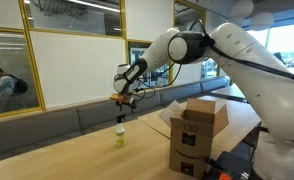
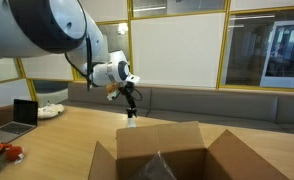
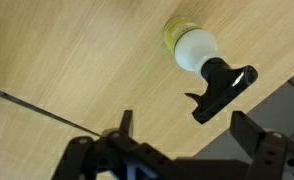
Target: Place the clear plastics and spray bottles inside the brown box
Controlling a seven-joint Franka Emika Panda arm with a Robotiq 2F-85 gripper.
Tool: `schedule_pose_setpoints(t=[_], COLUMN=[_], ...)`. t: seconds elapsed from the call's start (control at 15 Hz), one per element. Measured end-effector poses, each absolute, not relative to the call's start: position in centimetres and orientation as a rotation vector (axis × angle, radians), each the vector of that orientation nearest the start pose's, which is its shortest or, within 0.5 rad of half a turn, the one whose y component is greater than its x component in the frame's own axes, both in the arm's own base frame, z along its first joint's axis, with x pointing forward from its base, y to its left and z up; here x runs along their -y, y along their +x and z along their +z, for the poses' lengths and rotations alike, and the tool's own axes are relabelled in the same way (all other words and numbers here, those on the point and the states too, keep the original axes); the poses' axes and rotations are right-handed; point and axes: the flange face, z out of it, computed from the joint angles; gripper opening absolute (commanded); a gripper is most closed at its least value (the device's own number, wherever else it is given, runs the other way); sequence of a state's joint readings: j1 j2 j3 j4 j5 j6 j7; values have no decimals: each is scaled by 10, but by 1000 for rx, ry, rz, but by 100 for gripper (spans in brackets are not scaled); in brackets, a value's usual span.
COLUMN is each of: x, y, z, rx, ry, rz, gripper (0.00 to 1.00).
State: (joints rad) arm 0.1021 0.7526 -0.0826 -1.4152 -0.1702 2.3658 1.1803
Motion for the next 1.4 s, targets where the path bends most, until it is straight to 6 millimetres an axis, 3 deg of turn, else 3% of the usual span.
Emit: schedule_pose_setpoints(t=[0.8, 1.27, 1.33, 1.4], x=[-36, -40, -40, -40], y=[786, 796, 797, 798], z=[234, 210, 207, 204], rx=[-1610, -1635, -1639, -1642], ry=[-2707, -2734, -2736, -2737], rz=[-329, -280, -275, -272], gripper=[100, 100, 75, 72])
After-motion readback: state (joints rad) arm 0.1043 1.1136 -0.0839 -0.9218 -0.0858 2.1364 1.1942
